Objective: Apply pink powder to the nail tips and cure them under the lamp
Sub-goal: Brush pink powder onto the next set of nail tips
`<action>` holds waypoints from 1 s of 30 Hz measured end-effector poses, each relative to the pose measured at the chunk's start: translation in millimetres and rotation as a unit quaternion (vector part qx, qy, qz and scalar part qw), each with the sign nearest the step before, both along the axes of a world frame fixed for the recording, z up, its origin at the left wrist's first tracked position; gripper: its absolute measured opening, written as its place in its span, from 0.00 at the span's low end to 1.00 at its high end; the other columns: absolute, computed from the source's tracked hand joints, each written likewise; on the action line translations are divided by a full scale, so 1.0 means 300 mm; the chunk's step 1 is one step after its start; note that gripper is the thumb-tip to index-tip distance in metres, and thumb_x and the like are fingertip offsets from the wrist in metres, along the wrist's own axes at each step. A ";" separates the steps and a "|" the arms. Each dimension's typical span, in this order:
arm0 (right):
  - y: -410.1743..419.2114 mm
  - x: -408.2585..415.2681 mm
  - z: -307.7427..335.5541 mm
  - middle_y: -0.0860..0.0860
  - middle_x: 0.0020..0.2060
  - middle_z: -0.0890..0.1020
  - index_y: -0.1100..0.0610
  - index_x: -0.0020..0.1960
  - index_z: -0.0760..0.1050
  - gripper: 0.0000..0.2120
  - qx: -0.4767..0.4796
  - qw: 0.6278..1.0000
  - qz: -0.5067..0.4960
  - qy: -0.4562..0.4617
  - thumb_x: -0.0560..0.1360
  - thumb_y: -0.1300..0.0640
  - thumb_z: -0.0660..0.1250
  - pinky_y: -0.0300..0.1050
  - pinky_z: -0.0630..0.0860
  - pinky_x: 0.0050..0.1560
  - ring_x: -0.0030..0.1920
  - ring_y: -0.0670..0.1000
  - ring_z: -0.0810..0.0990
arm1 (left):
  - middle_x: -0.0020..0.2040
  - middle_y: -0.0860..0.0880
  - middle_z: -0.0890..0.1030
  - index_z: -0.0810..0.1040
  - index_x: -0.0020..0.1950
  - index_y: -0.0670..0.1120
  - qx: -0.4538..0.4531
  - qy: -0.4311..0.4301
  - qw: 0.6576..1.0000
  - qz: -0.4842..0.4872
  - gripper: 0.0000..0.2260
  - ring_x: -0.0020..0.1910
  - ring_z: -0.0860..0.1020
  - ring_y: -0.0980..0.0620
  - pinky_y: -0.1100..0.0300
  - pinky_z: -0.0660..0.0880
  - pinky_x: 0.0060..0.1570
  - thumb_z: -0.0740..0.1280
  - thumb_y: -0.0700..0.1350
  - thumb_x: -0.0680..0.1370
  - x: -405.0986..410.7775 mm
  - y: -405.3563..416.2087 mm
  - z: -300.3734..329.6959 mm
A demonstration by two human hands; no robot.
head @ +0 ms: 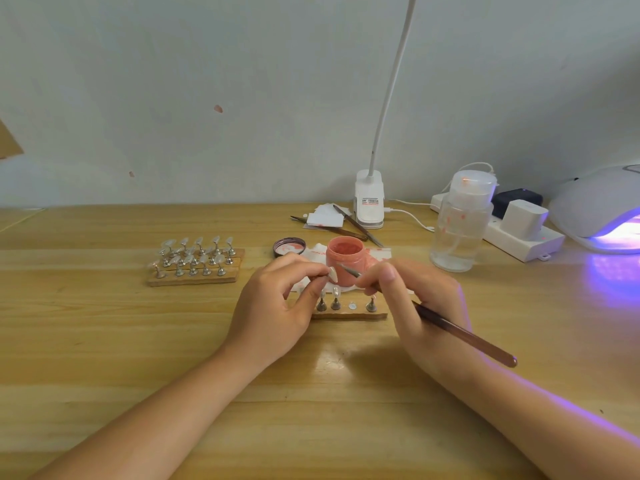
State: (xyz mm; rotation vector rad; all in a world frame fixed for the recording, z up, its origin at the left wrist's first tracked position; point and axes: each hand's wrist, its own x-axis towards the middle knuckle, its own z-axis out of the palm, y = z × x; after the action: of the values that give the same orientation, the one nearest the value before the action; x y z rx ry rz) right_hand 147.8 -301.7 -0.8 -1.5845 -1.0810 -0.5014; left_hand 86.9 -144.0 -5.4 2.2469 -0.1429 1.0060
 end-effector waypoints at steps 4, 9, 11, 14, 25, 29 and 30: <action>-0.010 0.002 -0.019 0.45 0.29 0.79 0.61 0.34 0.79 0.29 0.001 0.999 0.030 0.030 0.78 0.43 0.52 0.36 0.73 0.34 0.32 0.41 0.77 | 0.40 0.60 0.75 0.82 0.43 0.42 0.008 0.001 1.000 0.002 0.06 0.37 0.70 0.73 0.79 0.63 0.39 0.65 0.39 0.72 0.002 0.002 -0.002; -0.004 0.001 -0.011 0.37 0.34 0.77 0.60 0.37 0.80 0.23 -0.002 1.000 0.003 0.009 0.78 0.49 0.54 0.33 0.72 0.38 0.36 0.39 0.78 | 0.39 0.58 0.76 0.82 0.44 0.42 0.006 0.000 1.000 -0.005 0.06 0.36 0.70 0.71 0.77 0.63 0.38 0.65 0.39 0.72 0.003 0.003 -0.003; -0.009 0.000 -0.017 0.43 0.31 0.79 0.60 0.34 0.80 0.25 0.005 0.999 0.028 0.043 0.78 0.47 0.55 0.37 0.73 0.35 0.33 0.41 0.78 | 0.39 0.59 0.75 0.82 0.44 0.42 0.006 0.000 1.000 -0.006 0.06 0.36 0.70 0.71 0.76 0.64 0.37 0.65 0.39 0.72 0.004 0.003 -0.003; -0.007 -0.002 -0.014 0.45 0.31 0.79 0.61 0.35 0.79 0.24 0.020 0.999 0.015 0.028 0.78 0.48 0.55 0.40 0.74 0.35 0.33 0.43 0.78 | 0.39 0.58 0.76 0.82 0.44 0.43 0.003 0.000 1.000 -0.009 0.06 0.36 0.70 0.69 0.73 0.64 0.36 0.65 0.39 0.72 0.005 0.004 -0.005; -0.002 -0.011 -0.016 0.46 0.31 0.80 0.60 0.35 0.80 0.21 0.012 0.997 0.015 0.071 0.77 0.51 0.55 0.39 0.75 0.37 0.34 0.42 0.79 | 0.40 0.61 0.75 0.82 0.43 0.45 0.004 -0.014 1.000 -0.026 0.07 0.35 0.70 0.69 0.72 0.64 0.35 0.65 0.37 0.72 0.006 0.004 -0.002; -0.006 -0.017 -0.015 0.49 0.30 0.80 0.60 0.34 0.79 0.21 0.042 0.996 0.029 0.079 0.77 0.51 0.55 0.45 0.77 0.36 0.33 0.46 0.80 | 0.41 0.62 0.75 0.80 0.43 0.47 -0.005 -0.022 0.999 -0.037 0.08 0.35 0.70 0.69 0.71 0.64 0.34 0.65 0.36 0.72 0.007 0.002 -0.002; -0.004 -0.016 -0.013 0.47 0.32 0.81 0.59 0.36 0.79 0.20 0.037 0.997 0.017 0.064 0.77 0.51 0.54 0.44 0.77 0.37 0.35 0.45 0.80 | 0.41 0.62 0.76 0.80 0.44 0.47 -0.008 -0.023 0.999 -0.038 0.08 0.35 0.70 0.69 0.71 0.64 0.34 0.65 0.36 0.72 0.007 0.004 -0.003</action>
State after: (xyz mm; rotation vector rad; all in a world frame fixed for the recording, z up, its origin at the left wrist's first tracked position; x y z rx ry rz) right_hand 143.0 -303.0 -4.8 -1.5109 -0.9809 -0.4071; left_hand 89.2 -142.9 -6.3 2.1882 -0.2384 1.0135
